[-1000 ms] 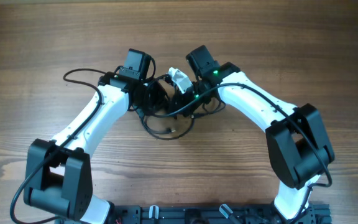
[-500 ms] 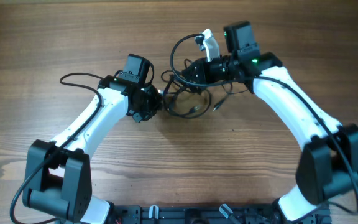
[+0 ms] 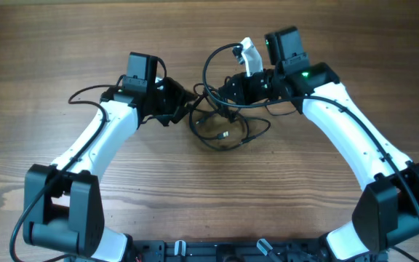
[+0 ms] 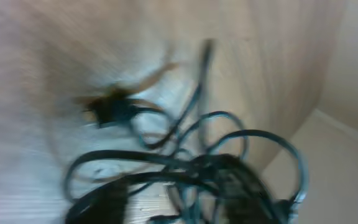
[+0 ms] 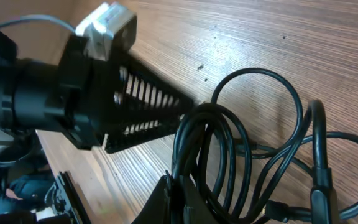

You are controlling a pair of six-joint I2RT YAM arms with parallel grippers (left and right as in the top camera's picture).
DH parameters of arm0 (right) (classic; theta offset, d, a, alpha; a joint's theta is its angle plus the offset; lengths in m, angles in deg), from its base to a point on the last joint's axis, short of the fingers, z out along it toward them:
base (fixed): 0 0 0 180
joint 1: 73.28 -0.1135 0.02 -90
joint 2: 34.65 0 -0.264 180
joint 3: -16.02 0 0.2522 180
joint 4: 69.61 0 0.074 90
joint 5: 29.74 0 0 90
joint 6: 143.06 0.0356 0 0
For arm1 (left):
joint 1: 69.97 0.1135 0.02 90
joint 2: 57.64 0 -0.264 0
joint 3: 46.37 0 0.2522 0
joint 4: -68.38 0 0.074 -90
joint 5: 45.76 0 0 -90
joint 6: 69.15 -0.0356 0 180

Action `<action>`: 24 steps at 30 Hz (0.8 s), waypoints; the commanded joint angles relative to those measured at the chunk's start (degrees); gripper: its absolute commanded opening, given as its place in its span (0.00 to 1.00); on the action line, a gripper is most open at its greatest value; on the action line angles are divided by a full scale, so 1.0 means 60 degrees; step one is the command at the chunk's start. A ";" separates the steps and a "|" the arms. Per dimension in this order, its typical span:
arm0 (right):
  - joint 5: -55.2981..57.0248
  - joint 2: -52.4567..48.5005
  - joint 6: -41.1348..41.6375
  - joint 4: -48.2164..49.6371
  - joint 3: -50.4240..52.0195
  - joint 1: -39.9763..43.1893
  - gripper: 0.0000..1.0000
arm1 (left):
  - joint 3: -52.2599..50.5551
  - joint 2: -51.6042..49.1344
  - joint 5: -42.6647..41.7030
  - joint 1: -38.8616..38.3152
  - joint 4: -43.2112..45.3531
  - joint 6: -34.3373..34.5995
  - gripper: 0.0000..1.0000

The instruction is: Untangle cables

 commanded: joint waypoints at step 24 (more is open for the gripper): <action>0.0342 0.0015 -0.0175 -0.0025 -0.0182 -0.0353 0.04 | 0.0000 -0.1432 0.2790 -0.1213 -0.0208 0.0674 0.37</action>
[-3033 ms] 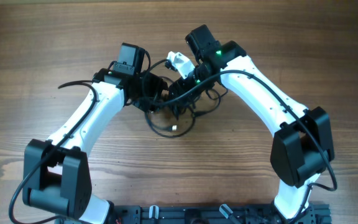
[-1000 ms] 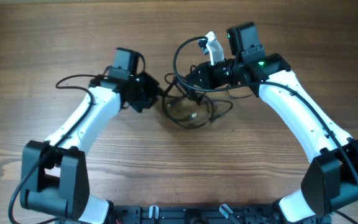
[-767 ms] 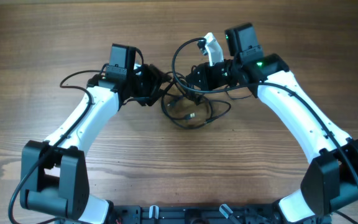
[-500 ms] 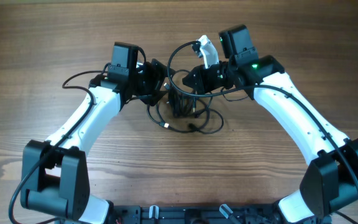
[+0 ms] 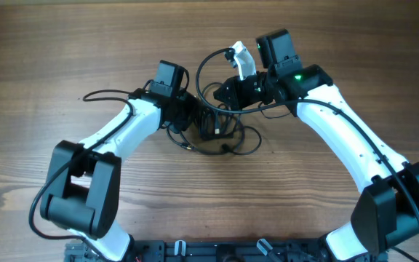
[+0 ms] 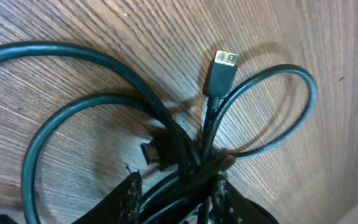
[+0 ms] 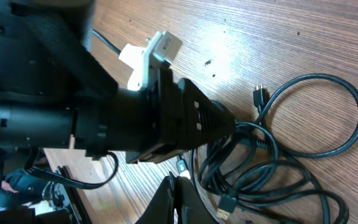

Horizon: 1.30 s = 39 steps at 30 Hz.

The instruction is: Untangle cables

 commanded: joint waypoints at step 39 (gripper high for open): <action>0.0412 0.0015 -0.0484 -0.0193 -0.0178 -0.0080 0.36 | -0.0007 -0.0481 -0.0466 -0.0357 0.1224 -0.7614 0.71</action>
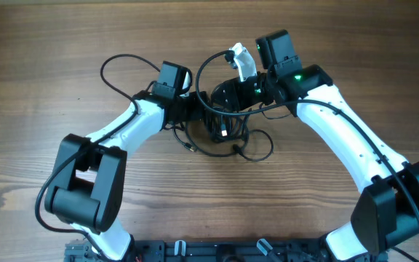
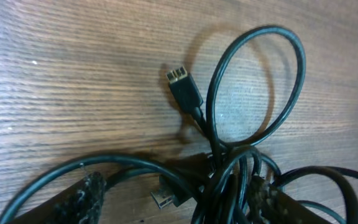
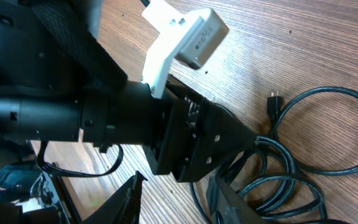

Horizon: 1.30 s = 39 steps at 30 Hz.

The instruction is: Untangle cables

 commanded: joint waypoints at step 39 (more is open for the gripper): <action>-0.0521 0.0015 -0.0769 0.0109 -0.0178 -0.0590 0.41 | 0.0124 -0.0146 -0.0816 0.0554 -0.0433 0.0317 0.36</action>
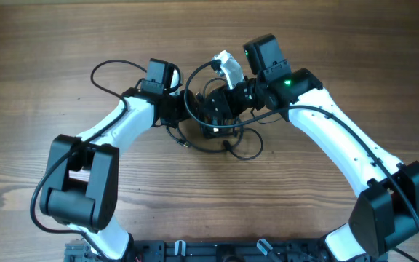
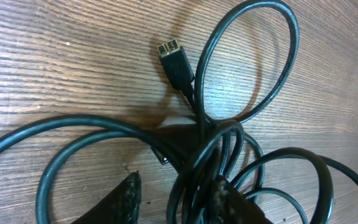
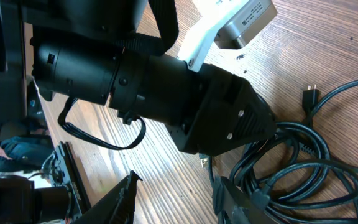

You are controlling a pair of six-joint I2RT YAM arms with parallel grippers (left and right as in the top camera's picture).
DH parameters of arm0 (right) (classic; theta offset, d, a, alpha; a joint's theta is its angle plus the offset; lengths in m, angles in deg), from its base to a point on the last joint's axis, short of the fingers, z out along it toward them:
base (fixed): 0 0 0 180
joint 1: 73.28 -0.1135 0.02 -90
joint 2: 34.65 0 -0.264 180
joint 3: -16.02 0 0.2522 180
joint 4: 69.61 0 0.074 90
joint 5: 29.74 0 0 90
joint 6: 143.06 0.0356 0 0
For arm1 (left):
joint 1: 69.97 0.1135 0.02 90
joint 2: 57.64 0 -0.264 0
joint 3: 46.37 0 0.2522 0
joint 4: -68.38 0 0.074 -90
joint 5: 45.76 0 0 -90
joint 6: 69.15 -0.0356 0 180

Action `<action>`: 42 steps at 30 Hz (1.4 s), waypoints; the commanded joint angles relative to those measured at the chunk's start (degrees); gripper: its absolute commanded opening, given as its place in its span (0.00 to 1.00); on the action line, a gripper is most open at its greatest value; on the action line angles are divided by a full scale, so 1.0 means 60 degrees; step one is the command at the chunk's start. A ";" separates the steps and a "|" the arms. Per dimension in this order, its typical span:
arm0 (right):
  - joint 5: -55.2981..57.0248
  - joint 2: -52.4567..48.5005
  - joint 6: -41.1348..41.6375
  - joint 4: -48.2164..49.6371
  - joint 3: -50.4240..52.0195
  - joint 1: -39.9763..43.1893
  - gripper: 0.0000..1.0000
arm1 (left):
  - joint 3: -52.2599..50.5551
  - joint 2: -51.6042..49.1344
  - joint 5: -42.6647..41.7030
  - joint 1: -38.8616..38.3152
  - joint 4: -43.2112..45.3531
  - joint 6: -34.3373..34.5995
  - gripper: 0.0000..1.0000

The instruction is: Untangle cables

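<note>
A tangle of black cables (image 1: 228, 138) lies on the wood table between my two arms. In the left wrist view the bundle (image 2: 229, 143) runs down between the fingers of my left gripper (image 2: 178, 199). It stands open, the strands lie against its right finger, and a gap shows on the left. A USB plug (image 2: 174, 59) lies free beyond a loop. My right gripper (image 3: 176, 199) is open over bare wood, with the cables (image 3: 316, 168) just right of its right finger. In the overhead view both grippers meet at the tangle's far edge.
The black body of the other arm (image 3: 166, 81) fills the upper part of the right wrist view, close above the cables. A two-pronged plug (image 3: 309, 94) lies at the right. A thin black loop (image 1: 111, 73) lies behind the left arm. The wood table (image 1: 340, 44) stretches all round.
Both arms and the tangle have shifted a little to the left. My left gripper's fingers stand closer together round the bundle. The right gripper remains open beside the cables.
My right gripper was shut on cable loops while the left gripper was left of the tangle. Then the left was in the tangle with strands between its fingers. Later both grippers were open, the left widely. Now the left is narrower round the bundle.
</note>
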 commanded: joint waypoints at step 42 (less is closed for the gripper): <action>0.3206 -0.0550 0.0379 0.0375 -0.0178 -0.1191 0.17 | 0.0102 0.0772 -0.7599 0.1708 0.0940 0.3697 0.10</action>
